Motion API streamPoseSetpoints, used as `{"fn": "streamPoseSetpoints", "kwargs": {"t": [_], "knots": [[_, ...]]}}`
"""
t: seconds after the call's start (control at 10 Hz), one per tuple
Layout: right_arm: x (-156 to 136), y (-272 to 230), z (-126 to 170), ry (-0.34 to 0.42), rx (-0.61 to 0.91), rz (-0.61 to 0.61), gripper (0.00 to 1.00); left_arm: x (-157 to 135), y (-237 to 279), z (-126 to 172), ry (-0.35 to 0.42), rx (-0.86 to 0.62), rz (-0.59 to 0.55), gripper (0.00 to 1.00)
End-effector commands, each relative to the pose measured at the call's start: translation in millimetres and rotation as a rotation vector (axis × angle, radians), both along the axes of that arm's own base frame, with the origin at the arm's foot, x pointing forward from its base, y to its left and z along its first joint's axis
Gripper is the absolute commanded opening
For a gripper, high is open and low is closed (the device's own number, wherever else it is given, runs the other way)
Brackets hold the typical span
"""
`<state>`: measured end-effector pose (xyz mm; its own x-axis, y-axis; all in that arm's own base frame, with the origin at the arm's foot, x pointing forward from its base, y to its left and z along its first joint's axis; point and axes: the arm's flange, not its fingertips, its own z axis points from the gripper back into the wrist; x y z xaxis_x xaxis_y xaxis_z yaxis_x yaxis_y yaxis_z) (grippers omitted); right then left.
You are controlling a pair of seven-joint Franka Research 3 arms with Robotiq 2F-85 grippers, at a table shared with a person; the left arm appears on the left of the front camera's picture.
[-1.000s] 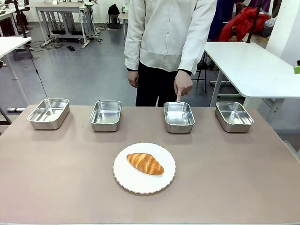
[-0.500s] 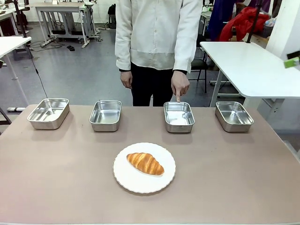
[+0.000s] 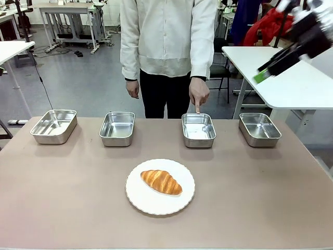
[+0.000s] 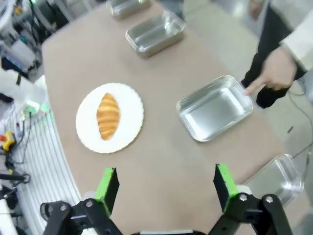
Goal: Place the bread in the container.
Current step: Place the Butter Roll into the Airtight Container indicated by the human.
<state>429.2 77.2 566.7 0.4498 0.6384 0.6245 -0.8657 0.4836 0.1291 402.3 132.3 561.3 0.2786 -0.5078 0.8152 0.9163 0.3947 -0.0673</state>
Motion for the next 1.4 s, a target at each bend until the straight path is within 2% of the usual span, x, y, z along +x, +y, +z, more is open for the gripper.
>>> {"fn": "streamPoseSetpoints", "kwargs": {"t": [0.0, 0.2, 0.4, 0.5, 0.6, 0.7, 1.2, 1.3], "knots": [[-26, 59, -38, 0.079, -0.109, -0.033, 1.00, -3, 0, 1, 0.008, 0.009, -0.002, 1.00], [-45, 116, -93, 0.044, -0.198, -0.056, 1.00, -3, 0, 1, 0.008, 0.009, -0.002, 1.00], [-53, 154, -147, 0.040, -0.261, -0.048, 1.00, -3, 0, 1, 0.008, 0.009, -0.002, 1.00], [-55, 167, -160, 0.030, -0.284, -0.033, 1.00, -3, 0, 1, 0.008, 0.009, -0.002, 1.00], [-57, 161, -156, 0.075, -0.245, 0.011, 1.00, -3, 0, 1, 0.008, 0.009, -0.002, 1.00], [-66, 158, -152, 0.040, -0.247, 0.000, 1.00, -3, 0, 1, 0.008, 0.009, -0.002, 1.00], [-63, 157, -155, 0.040, -0.235, 0.003, 1.00, -3, 0, 1, 0.008, 0.009, -0.002, 1.00], [-54, 183, -158, 0.055, -0.253, 0.007, 1.00, -3, 0, 1, 0.008, 0.009, -0.002, 1.00]]}}
